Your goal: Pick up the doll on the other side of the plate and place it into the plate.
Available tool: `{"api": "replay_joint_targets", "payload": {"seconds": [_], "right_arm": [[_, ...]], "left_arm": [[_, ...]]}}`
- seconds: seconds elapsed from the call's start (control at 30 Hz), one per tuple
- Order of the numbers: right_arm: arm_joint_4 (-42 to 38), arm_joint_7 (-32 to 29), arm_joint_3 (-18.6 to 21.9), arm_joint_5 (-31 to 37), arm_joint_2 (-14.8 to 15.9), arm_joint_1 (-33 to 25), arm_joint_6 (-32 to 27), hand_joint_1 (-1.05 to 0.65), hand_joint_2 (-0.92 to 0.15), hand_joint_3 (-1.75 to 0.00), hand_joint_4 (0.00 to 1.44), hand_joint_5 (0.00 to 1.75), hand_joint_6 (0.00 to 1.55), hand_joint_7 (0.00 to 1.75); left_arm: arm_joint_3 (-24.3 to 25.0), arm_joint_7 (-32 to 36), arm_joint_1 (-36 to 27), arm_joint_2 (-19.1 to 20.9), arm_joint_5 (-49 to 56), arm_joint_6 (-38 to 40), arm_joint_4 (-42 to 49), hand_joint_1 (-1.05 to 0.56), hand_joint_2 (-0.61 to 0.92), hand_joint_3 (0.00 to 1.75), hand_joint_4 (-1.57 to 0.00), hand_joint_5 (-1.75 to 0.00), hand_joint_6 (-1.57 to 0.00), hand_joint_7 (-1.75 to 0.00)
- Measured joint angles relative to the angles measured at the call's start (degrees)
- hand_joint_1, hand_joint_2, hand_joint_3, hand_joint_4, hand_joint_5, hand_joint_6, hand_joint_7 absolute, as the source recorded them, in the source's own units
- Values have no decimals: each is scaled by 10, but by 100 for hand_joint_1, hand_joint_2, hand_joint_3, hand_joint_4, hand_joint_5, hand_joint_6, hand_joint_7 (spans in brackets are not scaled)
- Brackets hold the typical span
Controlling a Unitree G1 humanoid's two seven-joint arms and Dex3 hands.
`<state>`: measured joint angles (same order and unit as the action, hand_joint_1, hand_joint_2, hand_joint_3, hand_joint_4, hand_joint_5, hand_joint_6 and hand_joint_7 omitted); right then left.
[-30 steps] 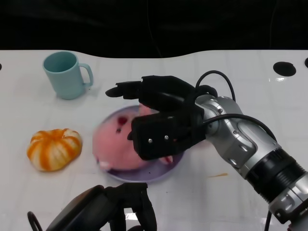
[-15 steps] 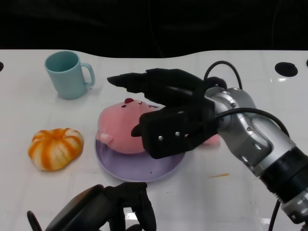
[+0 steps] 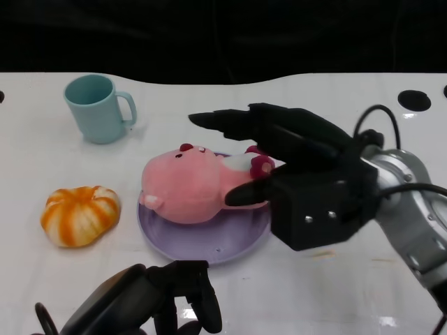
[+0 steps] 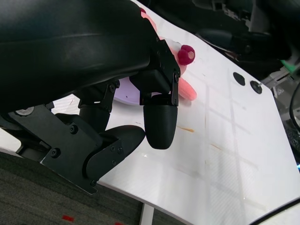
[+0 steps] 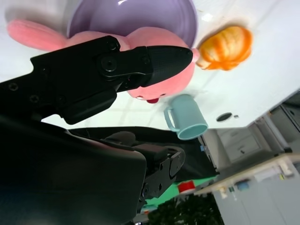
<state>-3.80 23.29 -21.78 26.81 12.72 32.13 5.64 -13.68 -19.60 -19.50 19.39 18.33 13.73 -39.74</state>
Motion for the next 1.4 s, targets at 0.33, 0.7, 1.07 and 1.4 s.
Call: {"api": "replay_joint_targets", "payload": {"seconds": [0.33, 0.7, 1.07, 1.4], "right_arm": [[31, -49, 60, -63, 24, -103, 81, -42, -91, -9, 59, 92, 74, 31], [108, -16, 115, -141, 56, -194, 58, -6, -56, -81, 83, 153, 91, 89], [182, 40, 154, -175, 120, -265, 12, 2, -36, -133, 89, 171, 82, 129], [194, 36, 160, -167, 133, -301, 4, 0, -33, -136, 91, 175, 81, 144]], "left_arm": [[4, 0, 2, 2, -2, -9, 8, -16, 52, 117, -69, -171, -65, -146], [4, 0, 3, 2, -3, -18, 14, -15, 51, 118, -69, -171, -65, -147], [15, 0, 2, 3, -12, -31, 23, -16, 52, 117, -68, -171, -64, -147], [27, 0, 0, 8, -24, -48, 34, -16, 53, 116, -69, -172, -64, -146]]}}
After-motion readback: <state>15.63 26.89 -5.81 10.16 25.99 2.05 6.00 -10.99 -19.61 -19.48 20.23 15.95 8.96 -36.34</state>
